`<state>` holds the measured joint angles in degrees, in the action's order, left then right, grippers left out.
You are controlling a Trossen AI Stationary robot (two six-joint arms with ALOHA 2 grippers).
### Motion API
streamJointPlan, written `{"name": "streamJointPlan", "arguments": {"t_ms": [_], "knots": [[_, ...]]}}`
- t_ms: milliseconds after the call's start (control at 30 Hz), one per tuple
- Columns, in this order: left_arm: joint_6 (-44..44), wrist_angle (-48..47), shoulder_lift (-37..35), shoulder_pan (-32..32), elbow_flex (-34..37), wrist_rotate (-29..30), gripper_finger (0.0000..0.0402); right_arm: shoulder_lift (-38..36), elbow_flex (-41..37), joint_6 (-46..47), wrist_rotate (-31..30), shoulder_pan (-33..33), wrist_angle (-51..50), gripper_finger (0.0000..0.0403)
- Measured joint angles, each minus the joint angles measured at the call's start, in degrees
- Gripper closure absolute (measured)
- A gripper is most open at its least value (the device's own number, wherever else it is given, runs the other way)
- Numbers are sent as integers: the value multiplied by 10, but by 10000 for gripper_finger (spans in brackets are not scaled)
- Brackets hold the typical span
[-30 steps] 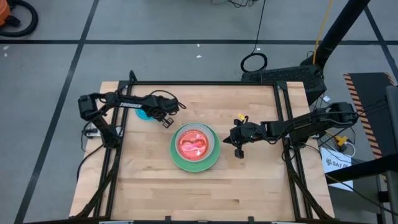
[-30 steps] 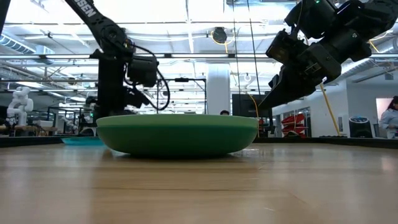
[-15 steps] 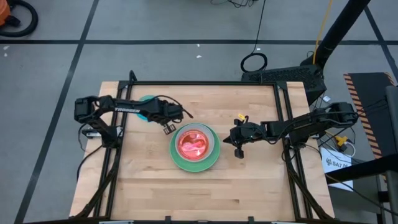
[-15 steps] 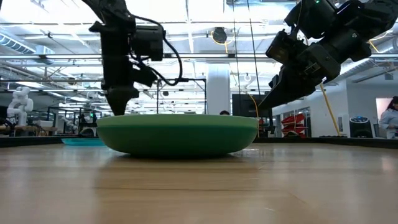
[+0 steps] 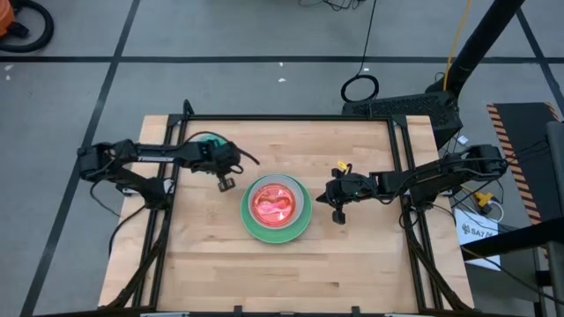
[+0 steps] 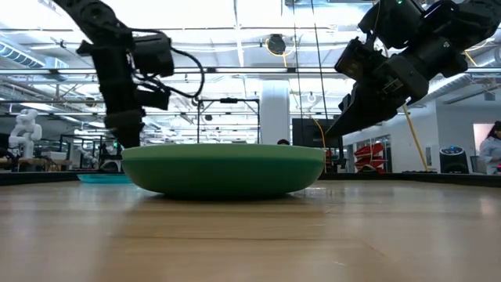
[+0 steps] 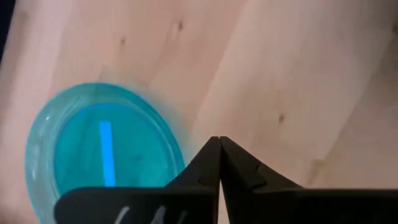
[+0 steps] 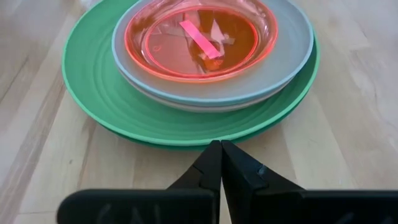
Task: Stack plastic plates
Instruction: Stack the blue transparent plate on the pink transparent plate
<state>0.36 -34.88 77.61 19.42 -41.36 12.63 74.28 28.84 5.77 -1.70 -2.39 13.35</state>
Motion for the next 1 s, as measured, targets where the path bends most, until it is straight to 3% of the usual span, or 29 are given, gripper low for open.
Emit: {"name": "streamJointPlan", "arguments": {"t_ms": [200,533,700,867,1000], "knots": [[45,21,-15,27,42,-8,394,0,0,-20,-16,0,3,397],[-3,27,-16,45,45,-8,384,0,0,-35,-15,0,1,397],[-10,12,-7,45,46,-5,326,0,0,-37,-15,0,0,397],[-16,19,-7,45,46,43,255,0,0,-38,-14,0,0,397],[-20,26,-6,45,46,43,226,0,0,-47,-13,0,0,397]]}}
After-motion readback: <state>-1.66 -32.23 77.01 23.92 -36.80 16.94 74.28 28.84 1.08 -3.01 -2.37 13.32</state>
